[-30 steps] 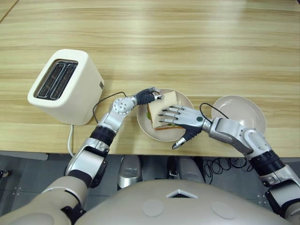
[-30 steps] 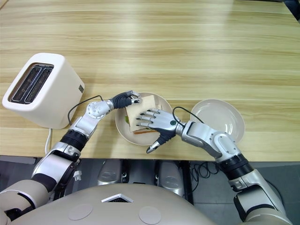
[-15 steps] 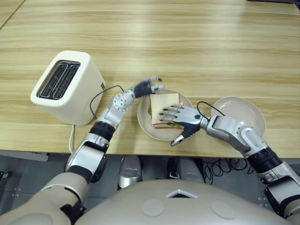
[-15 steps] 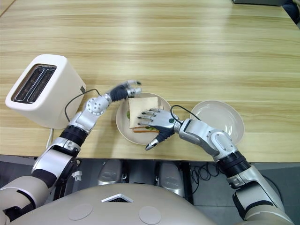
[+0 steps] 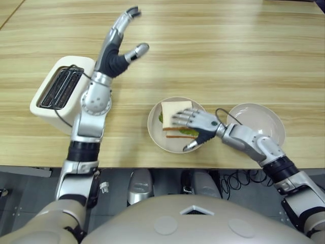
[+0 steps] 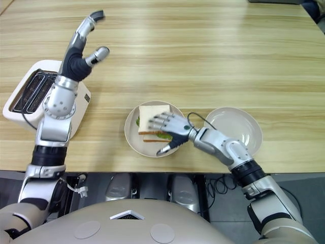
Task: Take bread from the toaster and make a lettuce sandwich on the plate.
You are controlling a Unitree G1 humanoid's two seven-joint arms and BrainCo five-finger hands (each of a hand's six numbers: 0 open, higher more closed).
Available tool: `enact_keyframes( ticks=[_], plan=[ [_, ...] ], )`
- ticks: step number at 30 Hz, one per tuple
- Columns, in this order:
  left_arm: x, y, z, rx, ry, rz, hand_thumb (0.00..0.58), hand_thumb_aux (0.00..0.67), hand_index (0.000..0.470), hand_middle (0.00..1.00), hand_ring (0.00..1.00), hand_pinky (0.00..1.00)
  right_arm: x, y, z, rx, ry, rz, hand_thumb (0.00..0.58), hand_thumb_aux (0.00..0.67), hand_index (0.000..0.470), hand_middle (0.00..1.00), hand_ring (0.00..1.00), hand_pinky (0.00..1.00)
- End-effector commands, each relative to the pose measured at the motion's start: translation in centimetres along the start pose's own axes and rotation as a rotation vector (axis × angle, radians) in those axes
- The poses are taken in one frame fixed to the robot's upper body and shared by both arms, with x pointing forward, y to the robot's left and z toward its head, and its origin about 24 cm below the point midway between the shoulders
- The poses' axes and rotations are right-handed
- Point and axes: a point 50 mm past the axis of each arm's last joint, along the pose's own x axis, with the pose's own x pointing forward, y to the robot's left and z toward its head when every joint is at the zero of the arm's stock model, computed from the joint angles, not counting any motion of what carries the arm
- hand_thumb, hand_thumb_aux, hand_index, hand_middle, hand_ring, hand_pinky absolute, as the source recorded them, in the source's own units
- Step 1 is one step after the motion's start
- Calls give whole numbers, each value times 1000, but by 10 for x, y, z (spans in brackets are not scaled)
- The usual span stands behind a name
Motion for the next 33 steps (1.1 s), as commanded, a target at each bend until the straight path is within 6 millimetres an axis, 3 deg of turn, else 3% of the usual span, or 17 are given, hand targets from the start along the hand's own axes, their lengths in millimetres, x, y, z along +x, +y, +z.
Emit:
enact_keyframes(
  ticks=[1,4,7,10,17,23,28,33],
  plan=[
    [-19,-1,4,38,-1,-137,580,670,460,1000,1000,1000,-12,-51,-10,46,31,-276,580,670,460,1000,1000,1000],
    [-39,-4,3,26,27,-269,580,670,460,1000,1000,1000,-26,-63,-8,154,3,-305,580,670,460,1000,1000,1000],
    [-60,-8,4,-4,53,-414,580,670,460,1000,1000,1000,-38,-56,1,255,-46,-204,580,670,460,1000,1000,1000],
    [-80,-15,3,-33,81,-551,580,670,460,1000,1000,1000,-48,-35,9,325,-78,-39,580,670,460,1000,1000,1000],
    [-135,-54,-4,-63,204,-919,580,670,460,1000,1000,1000,-73,21,30,450,-80,387,580,670,460,1000,1000,1000],
    [-151,-79,-6,-96,240,-1012,580,670,460,1000,1000,1000,-77,45,36,470,-35,505,580,670,460,1000,1000,1000],
    [-155,-101,-16,-85,266,-1058,580,670,460,1000,1000,1000,-61,62,32,418,7,530,580,670,460,1000,1000,1000],
    [-147,-115,-28,-55,280,-1055,580,670,460,1000,1000,1000,-45,71,26,360,33,518,580,670,460,1000,1000,1000]
  ],
)
